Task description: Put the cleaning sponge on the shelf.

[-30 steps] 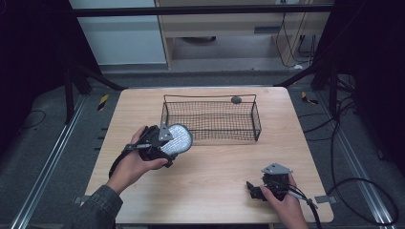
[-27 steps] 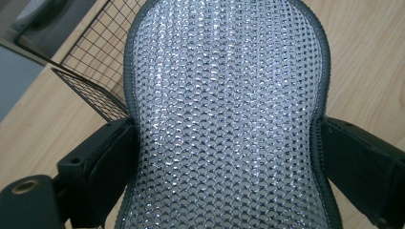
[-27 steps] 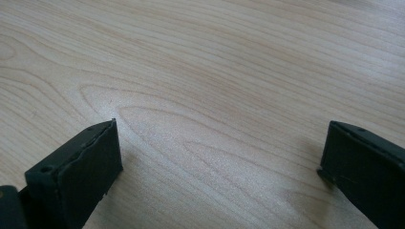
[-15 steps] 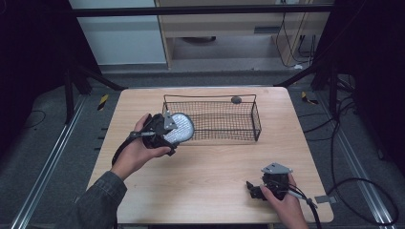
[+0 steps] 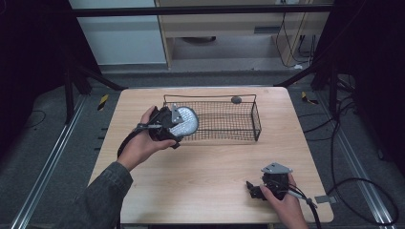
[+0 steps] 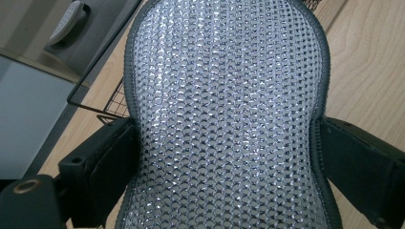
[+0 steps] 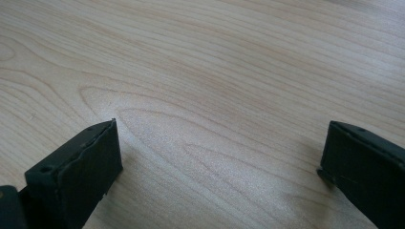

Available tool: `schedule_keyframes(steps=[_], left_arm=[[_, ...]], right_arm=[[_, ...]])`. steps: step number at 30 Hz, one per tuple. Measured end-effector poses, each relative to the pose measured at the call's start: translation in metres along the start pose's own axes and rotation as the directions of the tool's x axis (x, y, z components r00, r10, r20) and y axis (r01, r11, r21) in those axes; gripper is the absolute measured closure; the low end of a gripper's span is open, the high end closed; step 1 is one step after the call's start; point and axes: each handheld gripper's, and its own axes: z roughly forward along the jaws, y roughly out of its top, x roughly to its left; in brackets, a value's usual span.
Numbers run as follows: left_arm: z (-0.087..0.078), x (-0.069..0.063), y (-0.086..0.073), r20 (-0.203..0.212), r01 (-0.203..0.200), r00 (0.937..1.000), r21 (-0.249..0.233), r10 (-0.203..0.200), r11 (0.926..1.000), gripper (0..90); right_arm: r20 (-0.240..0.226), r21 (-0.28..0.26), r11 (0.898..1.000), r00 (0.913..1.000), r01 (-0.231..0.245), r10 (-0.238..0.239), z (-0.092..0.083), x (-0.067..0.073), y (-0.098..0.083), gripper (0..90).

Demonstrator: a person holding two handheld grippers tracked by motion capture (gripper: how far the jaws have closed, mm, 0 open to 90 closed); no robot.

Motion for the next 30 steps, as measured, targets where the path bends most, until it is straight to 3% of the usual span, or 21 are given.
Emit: schedule_keyframes(steps=[15, 30], left_arm=[[0.016, 0.007, 0.023, -0.009, -0.055, 0.9984, 0.008, 0.055, 0.9984, 7.3], [0.026, 0.017, 0.035, -0.014, -0.068, 0.9976, 0.004, 0.068, 0.9977, 7.3]], right_arm=[[0.000, 0.000, 1.000, 1.0000, -0.010, 0.010, 0.000, 0.000, 0.001, 0.3], [-0.003, 0.004, 1.000, 1.0000, -0.007, 0.007, 0.001, 0.000, 0.001, 0.3]])
